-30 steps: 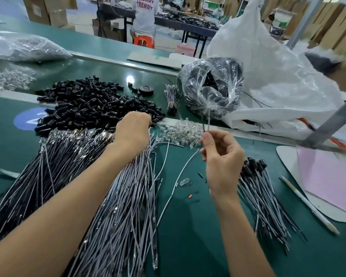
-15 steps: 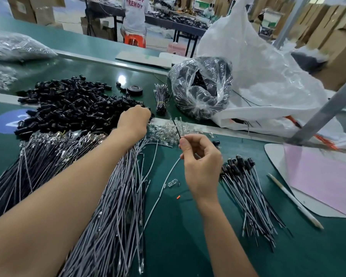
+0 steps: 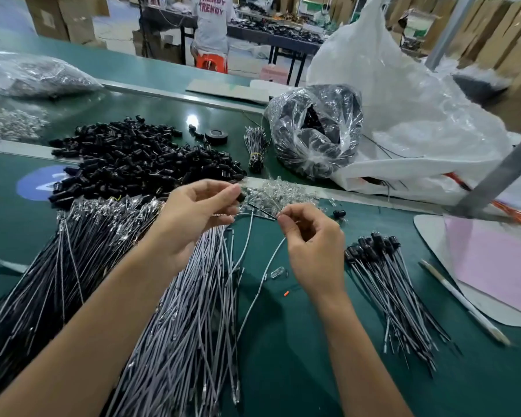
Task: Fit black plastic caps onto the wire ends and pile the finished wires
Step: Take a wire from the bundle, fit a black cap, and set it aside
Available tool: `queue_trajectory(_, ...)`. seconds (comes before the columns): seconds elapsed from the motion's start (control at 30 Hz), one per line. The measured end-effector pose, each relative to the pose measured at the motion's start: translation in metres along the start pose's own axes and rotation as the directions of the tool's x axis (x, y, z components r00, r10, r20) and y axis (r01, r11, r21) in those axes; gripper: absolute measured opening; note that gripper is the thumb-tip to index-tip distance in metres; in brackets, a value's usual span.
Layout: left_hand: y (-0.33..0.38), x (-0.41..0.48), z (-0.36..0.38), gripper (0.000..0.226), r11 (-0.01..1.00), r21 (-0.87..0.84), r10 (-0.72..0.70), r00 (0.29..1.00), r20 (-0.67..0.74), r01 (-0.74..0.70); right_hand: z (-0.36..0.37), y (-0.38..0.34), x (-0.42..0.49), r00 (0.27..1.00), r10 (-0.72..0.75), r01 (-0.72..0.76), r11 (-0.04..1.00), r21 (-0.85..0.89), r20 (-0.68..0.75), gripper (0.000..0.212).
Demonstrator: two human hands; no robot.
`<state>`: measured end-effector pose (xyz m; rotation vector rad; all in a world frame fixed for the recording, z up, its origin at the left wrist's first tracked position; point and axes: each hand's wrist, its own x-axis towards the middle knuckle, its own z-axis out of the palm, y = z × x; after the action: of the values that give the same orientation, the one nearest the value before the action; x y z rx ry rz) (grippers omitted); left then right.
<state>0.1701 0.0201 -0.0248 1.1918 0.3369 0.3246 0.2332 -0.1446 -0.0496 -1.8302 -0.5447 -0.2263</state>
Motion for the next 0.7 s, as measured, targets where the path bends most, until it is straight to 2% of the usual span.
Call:
queue_trajectory(0.07, -0.008, -0.009, 0.0, 0.021, 0.987, -0.16, -0.03, 1.0, 0.005, 0.03, 0.0, -0.001, -0.001, 1.0, -0.014, 0.015, 1.0, -0.016, 0.023, 0.01)
queue_trajectory(0.13, -0.013, -0.011, 0.002, 0.019, 0.968, -0.247, -0.037, 0.999, -0.003, 0.035, 0.0, -0.002, -0.001, 0.999, -0.033, 0.034, 0.999, -0.036, 0.026, 0.009)
queue_trajectory(0.5, -0.018, -0.011, 0.005, 0.022, 0.952, -0.307, -0.013, 1.0, 0.022, 0.019, -0.001, -0.005, -0.001, 0.995, -0.098, 0.097, 0.993, -0.068, -0.011, 0.016)
queue_trajectory(0.7, -0.021, -0.012, 0.006, 0.025, 0.969, -0.247, 0.01, 0.999, 0.052, 0.003, 0.002, -0.006, -0.002, 0.993, -0.115, 0.114, 0.991, -0.077, -0.012, 0.017)
